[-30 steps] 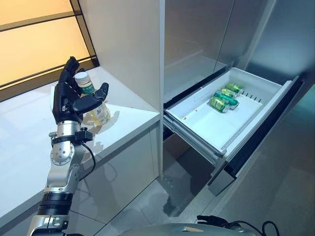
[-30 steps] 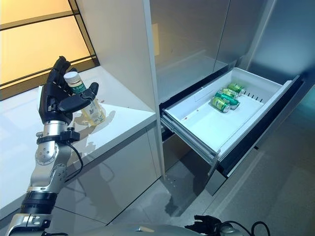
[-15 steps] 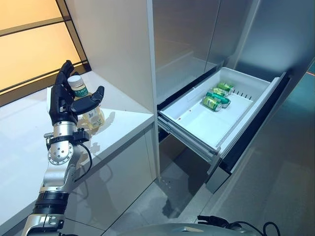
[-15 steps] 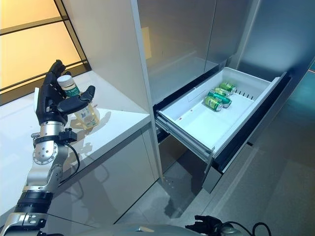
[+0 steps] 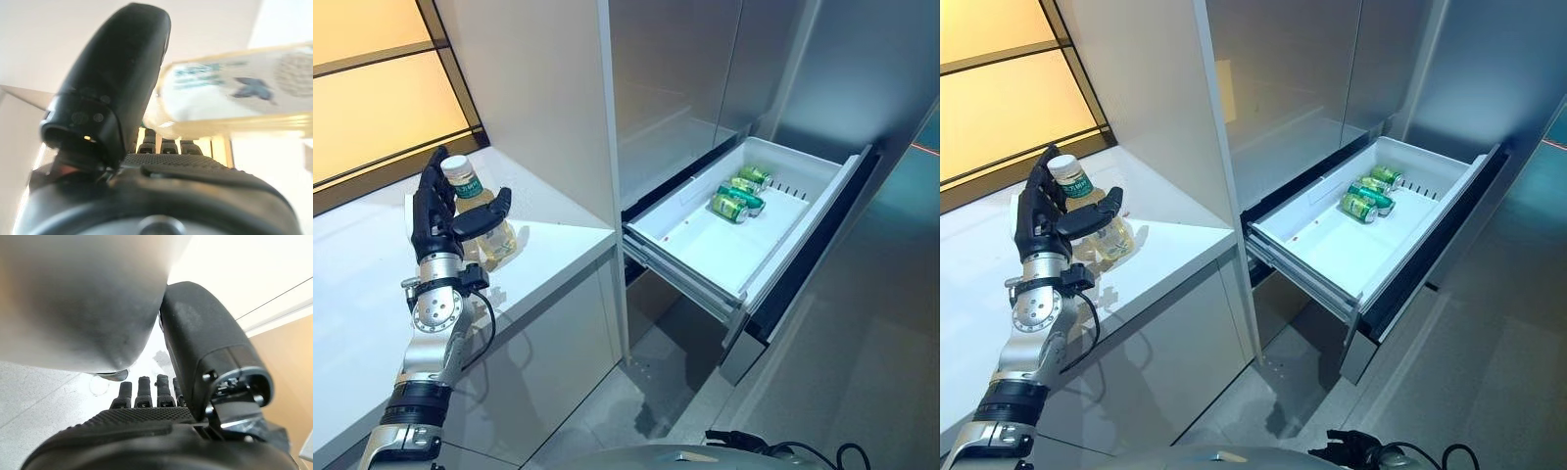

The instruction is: Put drinks into fridge and close the fridge

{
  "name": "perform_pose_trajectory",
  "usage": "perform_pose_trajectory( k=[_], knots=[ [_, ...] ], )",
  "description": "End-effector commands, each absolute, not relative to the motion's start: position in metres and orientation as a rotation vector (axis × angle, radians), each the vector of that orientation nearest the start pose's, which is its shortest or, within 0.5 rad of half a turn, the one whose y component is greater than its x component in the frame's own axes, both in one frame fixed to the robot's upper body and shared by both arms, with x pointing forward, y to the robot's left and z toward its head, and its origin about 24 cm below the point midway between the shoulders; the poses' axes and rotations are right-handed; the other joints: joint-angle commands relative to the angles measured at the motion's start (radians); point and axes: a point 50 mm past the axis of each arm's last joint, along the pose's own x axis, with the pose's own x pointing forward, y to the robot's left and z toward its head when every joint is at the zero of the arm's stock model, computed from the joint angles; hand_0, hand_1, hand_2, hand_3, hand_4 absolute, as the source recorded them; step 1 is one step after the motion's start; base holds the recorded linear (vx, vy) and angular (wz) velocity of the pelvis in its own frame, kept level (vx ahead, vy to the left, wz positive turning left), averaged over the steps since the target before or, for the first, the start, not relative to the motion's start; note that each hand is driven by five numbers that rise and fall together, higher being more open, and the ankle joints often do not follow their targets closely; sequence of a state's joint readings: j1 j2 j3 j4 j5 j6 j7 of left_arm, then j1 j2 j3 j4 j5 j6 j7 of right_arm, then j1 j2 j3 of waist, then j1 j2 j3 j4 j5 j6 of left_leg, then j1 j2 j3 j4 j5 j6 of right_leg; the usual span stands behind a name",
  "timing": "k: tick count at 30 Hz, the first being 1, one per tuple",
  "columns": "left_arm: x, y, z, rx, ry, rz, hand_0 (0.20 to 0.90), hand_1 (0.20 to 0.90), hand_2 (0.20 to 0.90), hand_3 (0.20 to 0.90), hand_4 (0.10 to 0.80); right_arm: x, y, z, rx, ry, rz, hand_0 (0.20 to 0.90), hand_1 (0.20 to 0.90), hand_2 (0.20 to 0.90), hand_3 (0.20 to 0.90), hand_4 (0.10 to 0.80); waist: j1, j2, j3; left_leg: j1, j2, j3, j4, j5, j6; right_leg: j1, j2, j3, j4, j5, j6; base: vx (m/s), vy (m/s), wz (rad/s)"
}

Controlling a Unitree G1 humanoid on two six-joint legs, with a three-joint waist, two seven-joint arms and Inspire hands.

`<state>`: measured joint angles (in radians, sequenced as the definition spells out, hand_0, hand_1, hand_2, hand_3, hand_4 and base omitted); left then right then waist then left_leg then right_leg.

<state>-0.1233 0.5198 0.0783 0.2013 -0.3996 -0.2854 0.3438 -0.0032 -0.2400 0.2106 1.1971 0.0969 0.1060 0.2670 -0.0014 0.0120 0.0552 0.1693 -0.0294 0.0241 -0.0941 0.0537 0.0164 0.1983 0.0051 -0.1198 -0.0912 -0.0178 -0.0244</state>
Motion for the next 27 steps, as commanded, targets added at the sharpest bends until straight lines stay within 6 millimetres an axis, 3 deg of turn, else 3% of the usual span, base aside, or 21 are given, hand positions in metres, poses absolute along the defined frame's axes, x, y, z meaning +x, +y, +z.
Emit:
perform_pose_trajectory(
  k=[1, 27],
  knots=[
    [0.2816, 0.2844, 0.1588, 0.106, -0.564, 0.469, 0.9, 0.9, 0.9, 0.9, 0.8, 0.0693, -0.217, -0.1676, -0.112, 1.402, 0.229, 0.9, 0.9, 0.9, 0.9, 0.8, -0.004, 0.006, -0.011, 0.02, -0.012, 0.041, 0.007, -0.113, 0.012, -0.04, -0.005, 0.017, 0.084, -0.056, 0.068, 0.0, 0.0, 0.0],
    [0.2872, 0.281, 0.1509, 0.096, -0.507, 0.432, 0.9, 0.9, 0.9, 0.9, 0.8, 0.067, -0.217, -0.1676, -0.108, 1.404, 0.227, 0.9, 0.9, 0.9, 0.9, 0.8, -0.014, 0.004, -0.007, 0.023, -0.01, 0.047, 0.007, -0.114, 0.012, -0.041, -0.003, 0.021, 0.089, -0.059, 0.069, 0.0, 0.0, 0.0]
  ],
)
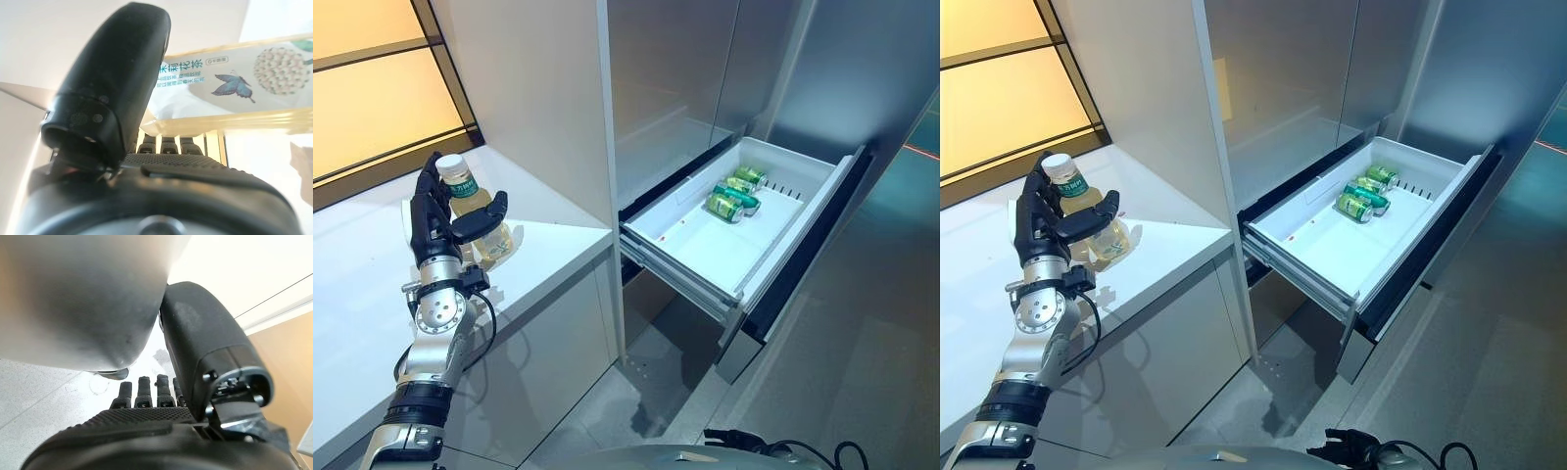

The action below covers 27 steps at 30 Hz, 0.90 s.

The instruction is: Put drinks into fridge and close the fridge

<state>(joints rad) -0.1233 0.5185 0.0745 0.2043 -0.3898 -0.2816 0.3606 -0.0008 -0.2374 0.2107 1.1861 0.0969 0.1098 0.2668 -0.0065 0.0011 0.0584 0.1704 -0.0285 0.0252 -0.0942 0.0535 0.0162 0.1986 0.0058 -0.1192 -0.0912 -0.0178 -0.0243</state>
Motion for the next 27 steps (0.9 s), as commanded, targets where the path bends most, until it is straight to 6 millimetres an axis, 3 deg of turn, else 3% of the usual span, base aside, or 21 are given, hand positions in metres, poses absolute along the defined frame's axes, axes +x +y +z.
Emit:
perform_pose_trajectory(
  k=[1, 27],
  knots=[
    [0.2871, 0.2805, 0.15, 0.096, -0.504, 0.433, 0.9, 0.9, 0.9, 0.9, 0.8, 0.0674, -0.2171, -0.1675, -0.107, 1.405, 0.226, 0.9, 0.9, 0.9, 0.9, 0.8, -0.01, 0.016, -0.008, 0.022, -0.012, 0.045, 0.007, -0.113, 0.013, -0.043, -0.003, 0.022, 0.09, -0.058, 0.069, 0.0, 0.0, 0.0],
    [0.2865, 0.2808, 0.1421, 0.105, -0.469, 0.429, 0.9, 0.9, 0.9, 0.9, 0.8, 0.0642, -0.2174, -0.168, -0.106, 1.411, 0.224, 0.9, 0.9, 0.9, 0.9, 0.8, -0.011, 0.018, -0.006, 0.026, -0.013, 0.042, 0.007, -0.114, 0.015, -0.038, -0.003, 0.026, 0.089, -0.06, 0.069, 0.0, 0.0, 0.0]
  ],
)
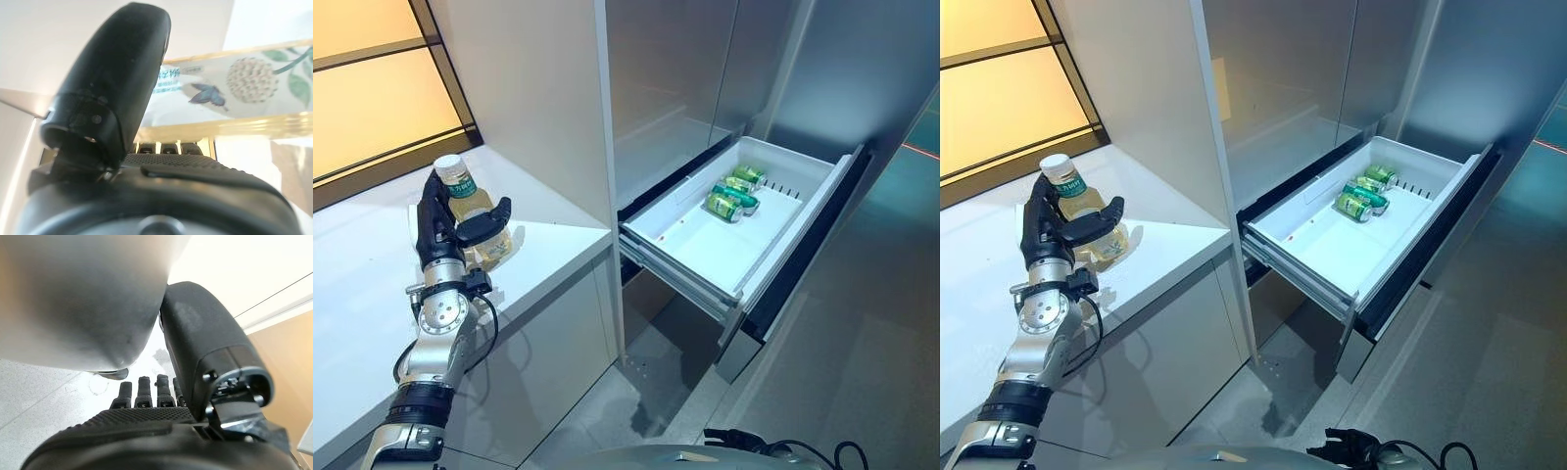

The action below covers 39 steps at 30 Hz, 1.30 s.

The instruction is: Put drinks into fridge and close the fridge

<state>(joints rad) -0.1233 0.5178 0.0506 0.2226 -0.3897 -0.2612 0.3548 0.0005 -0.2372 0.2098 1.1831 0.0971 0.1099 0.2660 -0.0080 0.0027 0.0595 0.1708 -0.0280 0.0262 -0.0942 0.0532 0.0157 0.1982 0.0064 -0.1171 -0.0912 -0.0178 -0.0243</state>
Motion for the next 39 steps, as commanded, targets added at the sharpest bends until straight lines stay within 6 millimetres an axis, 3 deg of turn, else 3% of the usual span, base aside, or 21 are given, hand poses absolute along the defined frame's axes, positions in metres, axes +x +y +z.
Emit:
perform_pose_trajectory(
  k=[1, 2, 4, 5, 6, 7, 22, 27, 28, 30, 31, 35, 39],
  knots=[
    [0.286, 0.281, 0.142, 0.105, -0.468, 0.426, 0.9, 0.9, 0.9, 0.9, 0.8, 0.064, -0.217, -0.168, -0.106, 1.411, 0.224, 0.9, 0.9, 0.9, 0.9, 0.8, -0.009, 0.017, -0.007, 0.025, -0.014, 0.041, 0.007, -0.114, 0.015, -0.038, -0.004, 0.023, 0.088, -0.06, 0.069, 0.0, 0.0, 0.0],
    [0.287, 0.281, 0.141, 0.105, -0.464, 0.422, 0.9, 0.9, 0.9, 0.9, 0.8, 0.064, -0.218, -0.168, -0.106, 1.412, 0.225, 0.9, 0.9, 0.9, 0.9, 0.8, -0.009, 0.017, -0.007, 0.026, -0.014, 0.041, 0.007, -0.114, 0.016, -0.038, -0.004, 0.024, 0.088, -0.06, 0.069, 0.0, 0.0, 0.0],
    [0.287, 0.281, 0.142, 0.108, -0.465, 0.417, 0.566, 0.566, 0.566, 0.51, 0.41, 0.064, -0.218, -0.168, -0.107, 1.412, 0.225, 0.9, 0.9, 0.9, 0.9, 0.8, -0.01, 0.017, -0.007, 0.025, -0.014, 0.04, 0.007, -0.114, 0.016, -0.038, -0.003, 0.025, 0.088, -0.06, 0.068, 0.0, 0.0, 0.0],
    [0.287, 0.281, 0.143, 0.11, -0.466, 0.412, 0.453, 0.453, 0.453, 0.378, 0.278, 0.064, -0.218, -0.168, -0.107, 1.412, 0.226, 0.9, 0.9, 0.9, 0.9, 0.8, -0.01, 0.017, -0.007, 0.026, -0.015, 0.04, 0.007, -0.114, 0.016, -0.038, -0.003, 0.026, 0.088, -0.06, 0.069, 0.0, 0.0, 0.0],
    [0.286, 0.28, 0.143, 0.11, -0.469, 0.41, 0.418, 0.418, 0.418, 0.337, 0.237, 0.064, -0.218, -0.168, -0.107, 1.412, 0.226, 0.9, 0.9, 0.9, 0.9, 0.8, -0.01, 0.017, -0.006, 0.026, -0.015, 0.04, 0.007, -0.114, 0.016, -0.038, -0.003, 0.026, 0.087, -0.06, 0.069, 0.0, 0.0, 0.0],
    [0.286, 0.28, 0.143, 0.111, -0.474, 0.41, 0.3, 0.3, 0.3, 0.2, 0.1, 0.064, -0.218, -0.168, -0.106, 1.411, 0.226, 0.9, 0.9, 0.9, 0.9, 0.8, -0.01, 0.017, -0.006, 0.026, -0.015, 0.04, 0.007, -0.114, 0.017, -0.038, -0.003, 0.027, 0.087, -0.06, 0.069, 0.0, 0.0, 0.0],
    [0.276, 0.27, 0.173, -0.078, -0.718, 0.384, 0.3, 0.3, 0.3, 0.2, 0.1, 0.065, -0.215, -0.168, -0.104, 1.41, 0.233, 0.9, 0.9, 0.9, 0.9, 0.8, -0.006, 0.013, -0.009, 0.024, -0.015, 0.032, 0.007, -0.114, 0.015, -0.037, -0.002, 0.028, 0.084, -0.059, 0.066, 0.0, 0.0, 0.0],
    [0.272, 0.26, 0.193, -0.305, -0.823, 0.224, 0.3, 0.3, 0.3, 0.2, 0.1, 0.075, -0.213, -0.167, -0.108, 1.349, 0.25, 0.9, 0.9, 0.9, 0.9, 0.8, -0.003, 0.01, -0.01, 0.023, -0.014, 0.029, 0.007, -0.114, 0.014, -0.038, -0.002, 0.027, 0.084, -0.059, 0.065, -0.006, -0.003, 0.0],
    [0.271, 0.249, 0.199, -0.453, -0.848, 0.092, 0.3, 0.3, 0.3, 0.2, 0.1, 0.09, -0.209, -0.163, -0.146, 1.265, 0.298, 0.9, 0.9, 0.9, 0.9, 0.8, 0.0, 0.008, -0.009, 0.021, -0.014, 0.025, 0.007, -0.113, 0.015, -0.038, -0.002, 0.027, 0.084, -0.058, 0.064, -0.03, -0.019, 0.01],
    [0.269, 0.242, 0.202, -0.511, -0.858, 0.025, 0.3, 0.3, 0.3, 0.2, 0.1, 0.098, -0.206, -0.16, -0.143, 1.222, 0.321, 0.9, 0.9, 0.9, 0.9, 0.8, 0.002, 0.008, -0.009, 0.021, -0.014, 0.023, 0.007, -0.112, 0.015, -0.039, -0.002, 0.026, 0.084, -0.056, 0.063, -0.022, -0.014, 0.01],
    [0.267, 0.223, 0.207, -0.62, -0.878, -0.129, 0.3, 0.3, 0.3, 0.2, 0.1, 0.122, -0.193, -0.151, -0.109, 1.099, 0.382, 0.9, 0.9, 0.9, 0.9, 0.8, 0.004, 0.007, -0.006, 0.019, -0.014, 0.016, 0.007, -0.109, 0.015, -0.04, -0.002, 0.025, 0.086, -0.055, 0.062, -0.038, -0.023, 0.01],
    [0.262, 0.194, 0.211, -0.741, -0.89, -0.38, 0.3, 0.3, 0.3, 0.2, 0.1, 0.159, -0.159, -0.127, 0.016, 0.883, 0.515, 0.9, 0.9, 0.9, 0.9, 0.8, 0.002, 0.004, 0.002, 0.018, -0.015, 0.009, 0.007, -0.106, 0.015, -0.041, -0.002, 0.022, 0.086, -0.052, 0.062, -0.069, -0.038, 0.01],
    [0.258, 0.173, 0.21, -0.779, -0.87, -0.543, 0.3, 0.3, 0.3, 0.2, 0.1, 0.18, -0.127, -0.099, 0.184, 0.725, 0.634, 0.9, 0.9, 0.9, 0.9, 0.8, -0.005, -0.001, 0.006, 0.019, -0.015, 0.007, 0.007, -0.104, 0.013, -0.036, -0.004, 0.018, 0.076, -0.045, 0.066, -0.065, -0.043, 0.0]
  ],
)
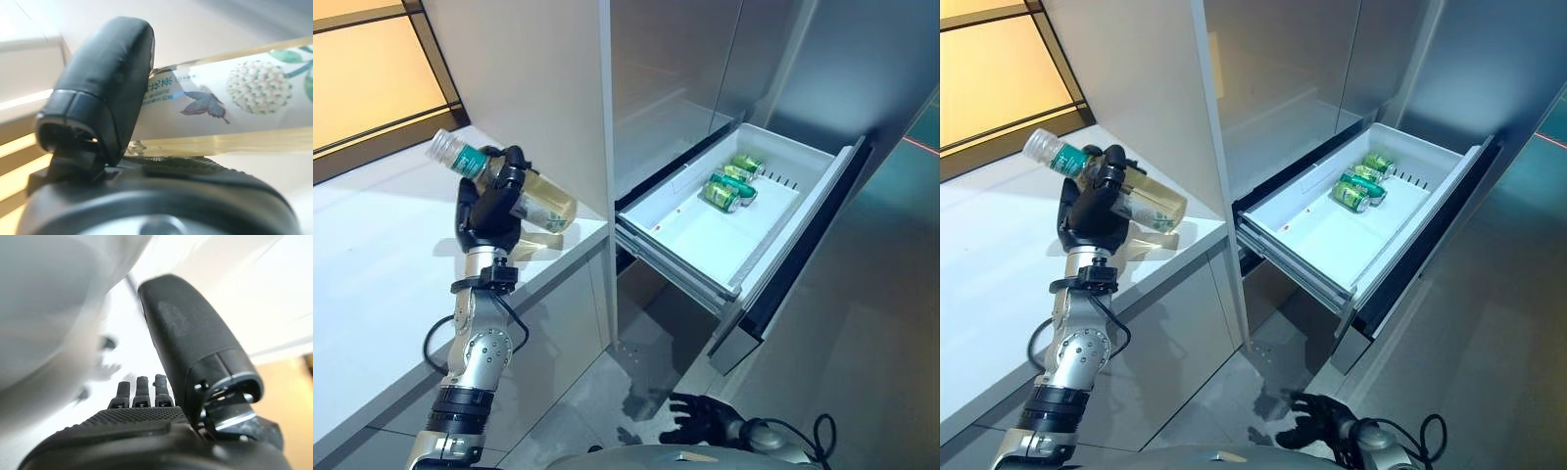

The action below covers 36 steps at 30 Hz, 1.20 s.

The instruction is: Put drinks into fridge and close the fridge

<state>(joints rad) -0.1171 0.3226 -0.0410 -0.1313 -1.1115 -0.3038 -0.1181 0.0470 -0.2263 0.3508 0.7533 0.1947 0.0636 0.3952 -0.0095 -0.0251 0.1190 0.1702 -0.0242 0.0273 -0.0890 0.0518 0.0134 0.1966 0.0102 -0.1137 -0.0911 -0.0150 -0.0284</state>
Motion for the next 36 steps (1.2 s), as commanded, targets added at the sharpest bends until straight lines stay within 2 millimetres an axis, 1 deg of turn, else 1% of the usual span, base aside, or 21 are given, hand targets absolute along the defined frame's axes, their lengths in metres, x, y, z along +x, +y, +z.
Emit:
perform_pose_trajectory(
  k=[1, 2, 3, 5, 6, 7, 8, 9, 10, 11, 12, 13, 14, 16, 18, 19, 21, 26, 30, 32, 36],
  knots=[
    [0.258, 0.172, 0.209, -0.782, -0.866, -0.552, 0.3, 0.3, 0.3, 0.2, 0.1, 0.181, -0.124, -0.096, 0.202, 0.716, 0.645, 0.9, 0.9, 0.9, 0.9, 0.8, -0.004, 0.027, -0.053, 0.02, -0.019, 0.006, 0.002, -0.103, 0.016, -0.034, -0.008, 0.014, 0.075, -0.047, 0.07, -0.068, -0.044, 0.0],
    [0.257, 0.169, 0.205, -0.799, -0.847, -0.591, 0.3, 0.3, 0.3, 0.2, 0.1, 0.184, -0.114, -0.087, 0.278, 0.684, 0.684, 0.9, 0.9, 0.9, 0.9, 0.8, -0.007, 0.026, -0.052, 0.02, -0.019, 0.005, 0.002, -0.102, 0.015, -0.033, -0.008, 0.014, 0.072, -0.044, 0.072, -0.041, -0.024, 0.0],
    [0.256, 0.167, 0.203, -0.807, -0.839, -0.608, 0.3, 0.3, 0.3, 0.2, 0.1, 0.185, -0.109, -0.082, 0.318, 0.67, 0.702, 0.9, 0.9, 0.9, 0.9, 0.8, -0.008, 0.026, -0.052, 0.021, -0.019, 0.005, 0.002, -0.101, 0.015, -0.031, -0.009, 0.013, 0.07, -0.043, 0.072, -0.063, -0.035, 0.01],
    [0.254, 0.161, 0.192, -0.837, -0.8, -0.679, 0.3, 0.3, 0.3, 0.2, 0.1, 0.189, -0.092, -0.061, 0.486, 0.588, 0.805, 0.9, 0.9, 0.9, 0.9, 0.8, -0.012, 0.027, -0.05, 0.023, -0.018, 0.008, 0.002, -0.099, 0.014, -0.027, -0.009, 0.013, 0.063, -0.036, 0.073, -0.057, -0.03, 0.01],
    [0.254, 0.16, 0.191, -0.838, -0.796, -0.685, 0.3, 0.3, 0.3, 0.2, 0.1, 0.19, -0.09, -0.058, 0.498, 0.58, 0.812, 0.9, 0.9, 0.9, 0.9, 0.8, -0.012, 0.028, -0.049, 0.023, -0.018, 0.008, 0.002, -0.099, 0.014, -0.027, -0.009, 0.013, 0.061, -0.035, 0.073, -0.049, -0.022, 0.0],
    [0.251, 0.159, 0.185, -0.837, -0.781, -0.706, 0.3, 0.3, 0.3, 0.2, 0.1, 0.197, -0.084, -0.04, 0.53, 0.493, 0.871, 0.9, 0.9, 0.9, 0.9, 0.8, -0.013, 0.029, -0.049, 0.024, -0.017, 0.012, 0.002, -0.097, 0.014, -0.026, -0.01, 0.013, 0.058, -0.03, 0.073, -0.043, -0.016, -0.01],
    [0.25, 0.158, 0.183, -0.834, -0.77, -0.717, 0.3, 0.3, 0.3, 0.2, 0.1, 0.201, -0.081, -0.028, 0.526, 0.426, 0.907, 0.9, 0.9, 0.9, 0.9, 0.8, -0.013, 0.03, -0.048, 0.024, -0.016, 0.013, 0.002, -0.097, 0.014, -0.027, -0.01, 0.013, 0.056, -0.028, 0.074, -0.046, -0.016, -0.01],
    [0.249, 0.157, 0.182, -0.831, -0.766, -0.721, 0.3, 0.3, 0.3, 0.2, 0.1, 0.203, -0.08, -0.021, 0.524, 0.399, 0.922, 0.9, 0.9, 0.9, 0.9, 0.8, -0.013, 0.03, -0.048, 0.023, -0.016, 0.014, 0.002, -0.096, 0.014, -0.027, -0.01, 0.014, 0.055, -0.027, 0.074, -0.042, -0.012, -0.04],
    [0.248, 0.157, 0.181, -0.822, -0.758, -0.729, 0.3, 0.3, 0.3, 0.2, 0.1, 0.208, -0.079, -0.003, 0.519, 0.319, 0.967, 0.9, 0.9, 0.9, 0.9, 0.8, -0.013, 0.03, -0.049, 0.022, -0.015, 0.017, 0.002, -0.095, 0.014, -0.029, -0.011, 0.015, 0.053, -0.025, 0.075, -0.035, -0.009, -0.04],
    [0.248, 0.156, 0.18, -0.818, -0.754, -0.732, 0.3, 0.3, 0.3, 0.2, 0.1, 0.211, -0.079, 0.007, 0.517, 0.282, 0.982, 0.9, 0.9, 0.9, 0.9, 0.8, -0.013, 0.03, -0.049, 0.021, -0.014, 0.018, 0.002, -0.095, 0.014, -0.03, -0.011, 0.016, 0.053, -0.023, 0.075, -0.042, -0.011, -0.03],
    [0.247, 0.156, 0.179, -0.811, -0.746, -0.74, 0.3, 0.3, 0.3, 0.2, 0.1, 0.217, -0.08, 0.026, 0.478, 0.192, 1.022, 0.9, 0.9, 0.9, 0.9, 0.8, -0.013, 0.029, -0.051, 0.019, -0.014, 0.02, 0.002, -0.094, 0.014, -0.032, -0.011, 0.019, 0.052, -0.021, 0.075, 0.0, 0.0, 0.0],
    [0.247, 0.155, 0.179, -0.807, -0.744, -0.743, 0.3, 0.3, 0.3, 0.2, 0.1, 0.22, -0.081, 0.035, 0.462, 0.152, 1.034, 0.9, 0.9, 0.9, 0.9, 0.8, -0.012, 0.028, -0.052, 0.019, -0.014, 0.021, 0.002, -0.094, 0.015, -0.033, -0.011, 0.021, 0.051, -0.021, 0.075, -0.032, -0.009, -0.02],
    [0.247, 0.153, 0.179, -0.8, -0.737, -0.753, 0.3, 0.3, 0.3, 0.2, 0.1, 0.225, -0.083, 0.051, 0.422, 0.074, 1.058, 0.9, 0.9, 0.9, 0.9, 0.8, -0.012, 0.027, -0.053, 0.017, -0.014, 0.022, 0.002, -0.094, 0.015, -0.035, -0.011, 0.023, 0.051, -0.019, 0.075, -0.028, -0.005, -0.05],
    [0.247, 0.149, 0.182, -0.768, -0.73, -0.781, 0.3, 0.3, 0.3, 0.2, 0.1, 0.238, -0.086, 0.087, 0.338, -0.054, 1.069, 0.9, 0.9, 0.9, 0.9, 0.8, -0.011, 0.024, -0.056, 0.015, -0.015, 0.023, 0.002, -0.093, 0.017, -0.038, -0.011, 0.029, 0.051, -0.018, 0.075, -0.028, -0.005, -0.08],
    [0.248, 0.145, 0.186, -0.735, -0.731, -0.803, 0.3, 0.3, 0.3, 0.2, 0.1, 0.246, -0.091, 0.108, 0.308, -0.102, 1.049, 0.9, 0.9, 0.9, 0.9, 0.8, -0.01, 0.021, -0.06, 0.013, -0.016, 0.024, 0.002, -0.094, 0.018, -0.04, -0.012, 0.032, 0.051, -0.016, 0.075, -0.024, -0.005, -0.06],
    [0.248, 0.145, 0.186, -0.73, -0.73, -0.807, 0.3, 0.3, 0.3, 0.2, 0.1, 0.247, -0.091, 0.109, 0.306, -0.104, 1.047, 0.9, 0.9, 0.9, 0.9, 0.8, -0.01, 0.02, -0.06, 0.013, -0.016, 0.024, 0.002, -0.094, 0.019, -0.04, -0.012, 0.033, 0.051, -0.016, 0.075, 0.0, 0.0, 0.0],
    [0.247, 0.141, 0.19, -0.694, -0.723, -0.839, 0.3, 0.3, 0.3, 0.2, 0.1, 0.253, -0.095, 0.119, 0.281, -0.108, 1.028, 0.9, 0.9, 0.9, 0.9, 0.8, -0.01, 0.017, -0.062, 0.013, -0.017, 0.024, 0.002, -0.095, 0.021, -0.042, -0.012, 0.034, 0.053, -0.016, 0.074, 0.0, 0.0, 0.0],
    [0.247, 0.135, 0.199, -0.591, -0.716, -0.863, 0.3, 0.3, 0.3, 0.2, 0.1, 0.252, -0.1, 0.131, 0.244, -0.086, 1.063, 0.9, 0.9, 0.9, 0.9, 0.8, -0.015, 0.007, -0.067, 0.011, -0.021, 0.025, 0.002, -0.096, 0.027, -0.048, -0.012, 0.039, 0.057, -0.014, 0.074, 0.0, 0.0, 0.0],
    [0.251, 0.134, 0.198, -0.583, -0.675, -0.841, 0.3, 0.3, 0.3, 0.2, 0.1, 0.253, -0.103, 0.136, 0.216, -0.097, 1.082, 0.9, 0.9, 0.9, 0.9, 0.8, -0.017, 0.001, -0.066, 0.011, -0.022, 0.026, 0.002, -0.097, 0.029, -0.05, -0.012, 0.04, 0.057, -0.012, 0.075, 0.0, 0.0, 0.0],
    [0.254, 0.132, 0.196, -0.573, -0.656, -0.826, 0.3, 0.3, 0.3, 0.2, 0.1, 0.254, -0.103, 0.142, 0.201, -0.114, 1.081, 0.9, 0.9, 0.9, 0.9, 0.8, -0.018, -0.001, -0.065, 0.011, -0.022, 0.028, 0.002, -0.096, 0.029, -0.049, -0.012, 0.04, 0.056, -0.009, 0.075, 0.0, 0.0, 0.0],
    [0.256, 0.131, 0.197, -0.514, -0.672, -0.799, 0.3, 0.3, 0.3, 0.2, 0.1, 0.257, -0.104, 0.149, 0.193, -0.13, 1.067, 0.9, 0.9, 0.9, 0.9, 0.8, -0.021, -0.004, -0.065, 0.01, -0.022, 0.027, 0.002, -0.095, 0.028, -0.052, -0.013, 0.04, 0.057, -0.007, 0.075, 0.0, 0.0, 0.0]
  ],
)
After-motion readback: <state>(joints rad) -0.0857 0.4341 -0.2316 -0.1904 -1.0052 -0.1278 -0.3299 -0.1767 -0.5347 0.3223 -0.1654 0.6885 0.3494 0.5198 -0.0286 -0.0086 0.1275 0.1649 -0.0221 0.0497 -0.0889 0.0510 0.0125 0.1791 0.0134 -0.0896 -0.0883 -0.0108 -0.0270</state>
